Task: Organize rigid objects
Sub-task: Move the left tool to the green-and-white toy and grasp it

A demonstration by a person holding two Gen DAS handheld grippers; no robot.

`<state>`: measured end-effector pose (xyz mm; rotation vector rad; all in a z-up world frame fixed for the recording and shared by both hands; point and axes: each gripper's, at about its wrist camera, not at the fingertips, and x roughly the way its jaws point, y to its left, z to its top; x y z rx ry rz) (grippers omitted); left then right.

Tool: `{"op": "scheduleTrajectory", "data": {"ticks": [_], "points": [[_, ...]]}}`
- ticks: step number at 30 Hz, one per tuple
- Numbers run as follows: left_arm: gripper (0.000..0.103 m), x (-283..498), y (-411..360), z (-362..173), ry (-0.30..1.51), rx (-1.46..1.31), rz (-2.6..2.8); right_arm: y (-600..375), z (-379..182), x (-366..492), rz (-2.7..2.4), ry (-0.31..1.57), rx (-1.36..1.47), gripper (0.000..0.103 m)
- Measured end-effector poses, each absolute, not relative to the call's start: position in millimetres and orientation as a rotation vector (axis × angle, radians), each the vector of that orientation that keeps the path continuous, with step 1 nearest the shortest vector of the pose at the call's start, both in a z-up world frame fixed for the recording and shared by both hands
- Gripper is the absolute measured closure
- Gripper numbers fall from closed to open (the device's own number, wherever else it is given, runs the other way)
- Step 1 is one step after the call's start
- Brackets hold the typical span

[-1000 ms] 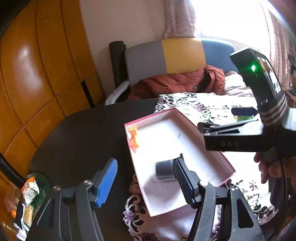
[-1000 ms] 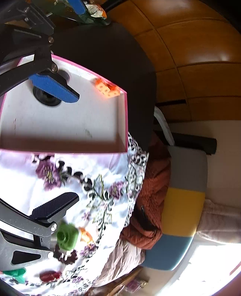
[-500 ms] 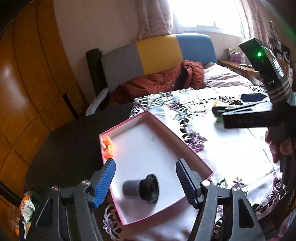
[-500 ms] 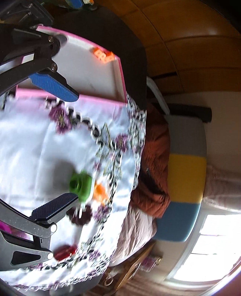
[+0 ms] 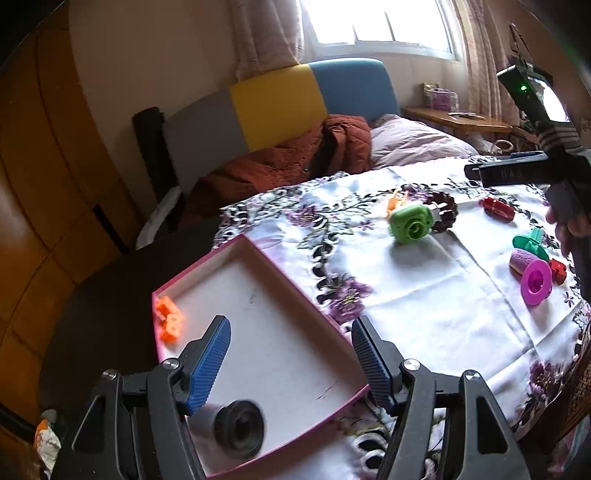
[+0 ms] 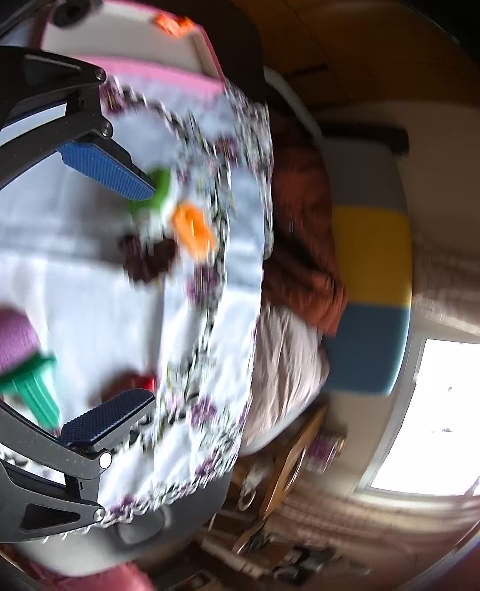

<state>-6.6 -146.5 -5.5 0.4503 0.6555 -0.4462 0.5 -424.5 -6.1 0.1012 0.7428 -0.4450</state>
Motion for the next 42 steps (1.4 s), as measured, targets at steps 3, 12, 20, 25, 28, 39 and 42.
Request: {"op": "scheduleTrajectory", "data": {"ticks": [3, 12, 20, 25, 28, 39, 42], "points": [[0.034, -4.2, -161.2, -8.9, 0.675, 0.449, -0.480, -463.2, -17.3, -4.7, -0.559, 0.741, 0.156, 0.000], [0.034, 15.8, -203.3, -24.5, 0.791, 0.386, -0.577, -512.2, -30.4, -18.4, -0.654, 0.763, 0.409, 0.000], [0.034, 42.4, -239.5, -39.2, 0.950, 0.280, -0.686, -520.9, -31.9, -25.2, -0.674, 0.753, 0.466, 0.000], [0.027, 55.2, -270.6, -37.9, 0.903, 0.372, -0.742, -528.7, -33.8, -29.8, -0.670, 0.747, 0.525, 0.000], [0.026, 63.6, -291.5, -39.9, 0.880, 0.473, -0.788, -529.5, -34.3, -29.6, -0.665, 0.747, 0.532, 0.000], [0.014, 94.8, -342.4, -61.1, 0.840, 0.665, -0.866, -550.6, -31.7, -51.3, -0.706, 0.668, 0.674, 0.000], [0.014, 96.7, -355.8, -67.9, 0.832, 0.720, -0.884, -554.6, -32.6, -55.9, -0.713, 0.654, 0.707, 0.000]]}}
